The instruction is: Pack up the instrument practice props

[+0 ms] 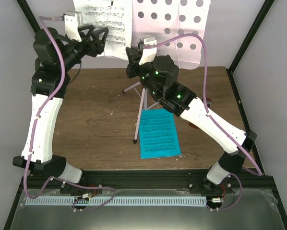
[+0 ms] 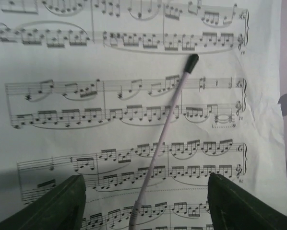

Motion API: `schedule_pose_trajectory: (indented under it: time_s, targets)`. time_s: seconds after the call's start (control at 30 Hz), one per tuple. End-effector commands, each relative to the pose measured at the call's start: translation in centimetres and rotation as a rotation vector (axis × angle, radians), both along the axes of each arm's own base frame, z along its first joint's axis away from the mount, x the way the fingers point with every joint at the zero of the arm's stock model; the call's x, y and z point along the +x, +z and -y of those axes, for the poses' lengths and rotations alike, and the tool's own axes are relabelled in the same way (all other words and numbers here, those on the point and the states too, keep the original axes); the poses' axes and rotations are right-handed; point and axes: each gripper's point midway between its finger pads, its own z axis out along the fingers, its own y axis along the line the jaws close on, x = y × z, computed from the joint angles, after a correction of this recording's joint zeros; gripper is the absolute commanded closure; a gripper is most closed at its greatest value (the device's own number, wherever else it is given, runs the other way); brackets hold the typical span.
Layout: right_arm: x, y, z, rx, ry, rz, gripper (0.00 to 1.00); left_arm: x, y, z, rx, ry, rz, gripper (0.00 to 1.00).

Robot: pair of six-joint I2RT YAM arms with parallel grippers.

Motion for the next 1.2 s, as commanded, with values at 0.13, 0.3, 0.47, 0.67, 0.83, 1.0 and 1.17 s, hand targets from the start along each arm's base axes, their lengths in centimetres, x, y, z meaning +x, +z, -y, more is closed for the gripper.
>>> schedule_pose_trajectory:
  time_s: [0.13,0.3,0.47,0.67,0.83,1.0,1.17]
  targets:
    - [-1.7,2.3,1.0,0.048,0.03,0.061,0.99,-0.8,2.4,0.7,0.065,-0.052,0.085,0.39]
    - [-1.8,2.0,1.1,0.054,0.04,0.051,0.99,0.0,3.0,1.4,0.056,-0.086,0.096,0.39]
    - [-2.1,1.8,1.4,0.059,0.04,0.055,0.99,0.5,3.6,1.3,0.051,-0.069,0.118,0.41]
    - [-2.3,1.9,1.5,0.061,0.046,0.061,0.99,1.1,2.5,2.1,0.079,-0.11,0.108,0.56]
    - [-2.3,1.9,1.4,0.061,0.049,0.062,0.99,1.7,2.1,2.2,0.08,-0.108,0.104,0.55]
    - [-2.3,1.6,1.3,0.067,0.057,0.056,0.99,2.2,2.0,2.1,0.101,-0.095,0.12,0.61]
    - [-2.3,1.2,1.2,0.067,0.06,0.05,0.99,2.4,1.7,2.8,0.087,-0.133,0.111,0.69]
